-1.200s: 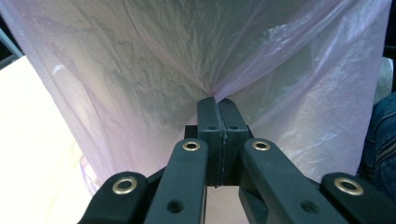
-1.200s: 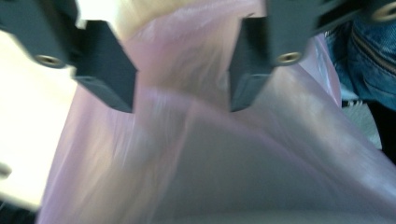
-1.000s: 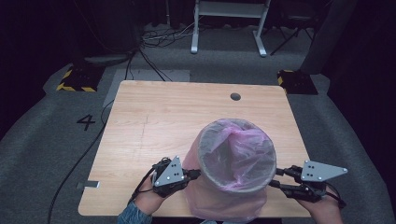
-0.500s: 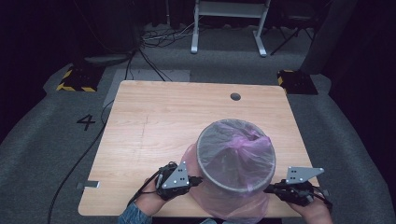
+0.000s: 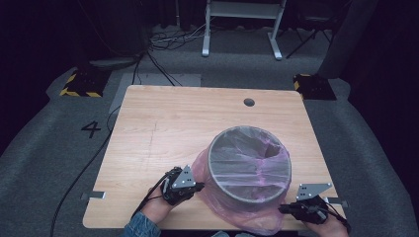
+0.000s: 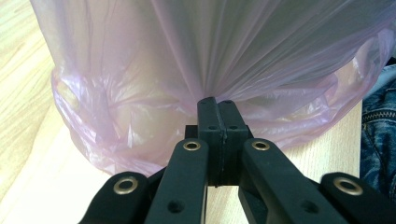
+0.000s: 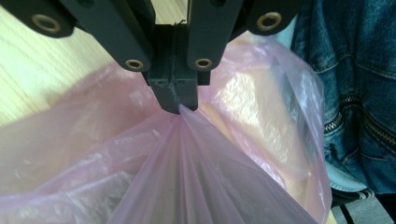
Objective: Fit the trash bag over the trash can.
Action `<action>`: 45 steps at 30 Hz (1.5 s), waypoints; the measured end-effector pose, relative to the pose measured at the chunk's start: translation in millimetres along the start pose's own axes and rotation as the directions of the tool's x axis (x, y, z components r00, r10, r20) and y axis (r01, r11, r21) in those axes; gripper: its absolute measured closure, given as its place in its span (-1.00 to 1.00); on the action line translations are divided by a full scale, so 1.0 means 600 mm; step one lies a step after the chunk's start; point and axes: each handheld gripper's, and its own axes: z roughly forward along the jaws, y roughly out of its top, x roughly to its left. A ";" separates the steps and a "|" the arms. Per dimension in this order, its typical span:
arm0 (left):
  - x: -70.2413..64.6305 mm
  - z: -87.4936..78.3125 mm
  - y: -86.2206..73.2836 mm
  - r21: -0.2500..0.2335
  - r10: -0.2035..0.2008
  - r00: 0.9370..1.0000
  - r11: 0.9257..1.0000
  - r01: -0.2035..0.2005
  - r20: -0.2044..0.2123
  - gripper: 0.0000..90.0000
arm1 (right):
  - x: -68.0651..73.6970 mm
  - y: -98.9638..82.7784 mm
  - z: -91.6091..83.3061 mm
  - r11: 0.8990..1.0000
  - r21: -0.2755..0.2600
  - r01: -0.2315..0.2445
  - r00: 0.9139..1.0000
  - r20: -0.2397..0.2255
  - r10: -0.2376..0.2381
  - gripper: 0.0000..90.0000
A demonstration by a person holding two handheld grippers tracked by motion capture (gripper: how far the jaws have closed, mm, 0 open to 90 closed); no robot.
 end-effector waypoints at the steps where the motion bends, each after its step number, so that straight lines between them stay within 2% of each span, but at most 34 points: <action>1: 0.001 0.004 -0.001 0.033 0.008 1.000 0.999 -0.007 -0.027 1.00 | 0.000 -0.002 -0.003 1.000 -0.003 -0.008 1.000 0.002 0.008 0.87; 3: 0.003 0.010 -0.006 0.056 0.000 0.999 0.998 0.002 -0.037 1.00 | -0.001 -0.003 -0.009 0.999 -0.034 -0.020 1.000 0.007 0.020 0.34; 4: 0.005 0.011 -0.009 0.050 -0.008 1.000 0.999 0.010 -0.026 1.00 | 0.000 -0.002 -0.014 0.998 -0.062 -0.028 1.000 0.000 0.028 0.32; 6: 0.007 0.008 -0.013 0.045 -0.012 1.000 0.999 0.013 -0.023 1.00 | 0.003 0.001 -0.029 0.993 -0.111 -0.024 1.000 -0.018 0.022 0.15; 8: 0.010 -0.002 -0.017 0.008 -0.011 1.000 1.000 0.011 -0.027 0.99 | 0.006 0.005 -0.049 0.984 -0.181 -0.006 1.000 -0.024 0.001 0.01; 11: 0.015 -0.018 -0.022 -0.054 -0.014 1.000 0.998 0.013 -0.019 0.29 | 0.006 0.008 -0.074 0.969 -0.249 0.003 1.000 -0.022 -0.009 -0.08; 12: 0.016 -0.024 -0.024 -0.072 -0.014 1.000 0.997 0.014 -0.012 0.12 | 0.005 0.009 -0.082 0.964 -0.267 0.007 1.000 -0.022 -0.013 -0.08; 14: 0.016 -0.036 -0.027 -0.104 -0.013 1.000 0.995 0.011 -0.016 -0.05 | 0.003 0.012 -0.096 0.958 -0.287 0.017 1.000 -0.003 -0.019 -0.14; 16: 0.017 -0.047 -0.031 -0.126 -0.016 0.999 0.992 0.011 -0.037 -0.10 | -0.002 0.016 -0.111 0.955 -0.296 0.010 1.000 0.019 -0.005 -0.16; 18: 0.023 -0.056 -0.038 -0.137 -0.039 0.997 0.990 0.029 -0.070 -0.11 | -0.007 0.021 -0.122 0.952 -0.307 -0.001 1.000 0.026 0.010 -0.16; 20: 0.034 -0.061 -0.048 -0.131 -0.077 0.991 0.989 0.063 -0.112 -0.12 | -0.011 0.028 -0.134 0.948 -0.318 -0.008 0.999 0.040 0.022 -0.16; 22: 0.045 -0.063 -0.060 -0.108 -0.111 0.981 0.990 0.094 -0.159 -0.12 | -0.012 0.030 -0.143 0.940 -0.341 -0.024 0.998 0.051 0.044 -0.08; 24: 0.056 -0.065 -0.072 -0.086 -0.139 0.969 0.989 0.123 -0.203 -0.12 | -0.010 0.035 -0.152 0.923 -0.384 0.010 0.997 0.078 0.022 -0.04; 25: 0.060 -0.066 -0.076 -0.080 -0.143 0.966 0.989 0.128 -0.215 -0.12 | -0.009 0.041 -0.159 0.922 -0.387 0.030 0.995 0.103 0.011 -0.06; 27: 0.070 -0.067 -0.084 -0.058 -0.164 0.953 0.986 0.155 -0.254 -0.12 | -0.007 0.051 -0.168 0.919 -0.391 0.056 0.989 0.149 0.003 -0.18; 28: 0.075 -0.066 -0.088 -0.050 -0.179 0.946 0.984 0.172 -0.270 -0.12 | -0.005 0.056 -0.172 0.914 -0.401 0.069 0.986 0.170 0.000 -0.23; 29: 0.080 -0.066 -0.092 -0.041 -0.190 0.941 0.982 0.186 -0.278 -0.12 | -0.005 0.061 -0.176 0.917 -0.397 0.050 0.984 0.175 0.023 -0.32; 30: 0.085 -0.065 -0.096 -0.034 -0.198 0.938 0.980 0.196 -0.285 -0.12 | -0.007 0.067 -0.179 0.925 -0.379 0.001 0.982 0.173 0.069 -0.40; 31: 0.088 -0.065 -0.100 -0.029 -0.206 0.934 0.978 0.207 -0.292 -0.12 | -0.008 0.072 -0.182 0.925 -0.379 -0.008 0.980 0.180 0.082 -0.41; 33: 0.095 -0.064 -0.106 -0.016 -0.211 0.930 0.976 0.216 -0.301 -0.12 | -0.007 0.080 -0.188 0.920 -0.391 0.019 0.976 0.207 0.067 -0.43; 36: 0.103 -0.062 -0.115 -0.003 -0.221 0.926 0.973 0.231 -0.307 -0.12 | -0.007 0.093 -0.192 0.925 -0.378 0.030 0.967 0.244 0.068 -0.54; 38: 0.110 -0.062 -0.122 0.007 -0.227 0.923 0.971 0.241 -0.309 -0.12 | -0.010 0.099 -0.194 0.929 -0.369 0.015 0.966 0.246 0.082 -0.53; 40: 0.116 -0.062 -0.129 0.009 -0.244 0.923 0.966 0.259 -0.297 -0.14 | -0.013 0.106 -0.197 0.939 -0.344 -0.003 0.961 0.258 0.098 -0.51; 41: 0.119 -0.063 -0.133 0.012 -0.245 0.923 0.965 0.260 -0.297 -0.14 | -0.015 0.108 -0.198 0.939 -0.345 -0.007 0.959 0.263 0.104 -0.51; 43: 0.125 -0.064 -0.139 0.024 -0.255 0.918 0.961 0.275 -0.304 -0.15 | -0.018 0.114 -0.202 0.939 -0.343 -0.022 0.958 0.261 0.118 -0.52; 45: 0.129 -0.066 -0.145 0.031 -0.259 0.913 0.959 0.283 -0.314 -0.15 | -0.021 0.122 -0.206 0.940 -0.341 -0.032 0.958 0.257 0.126 -0.61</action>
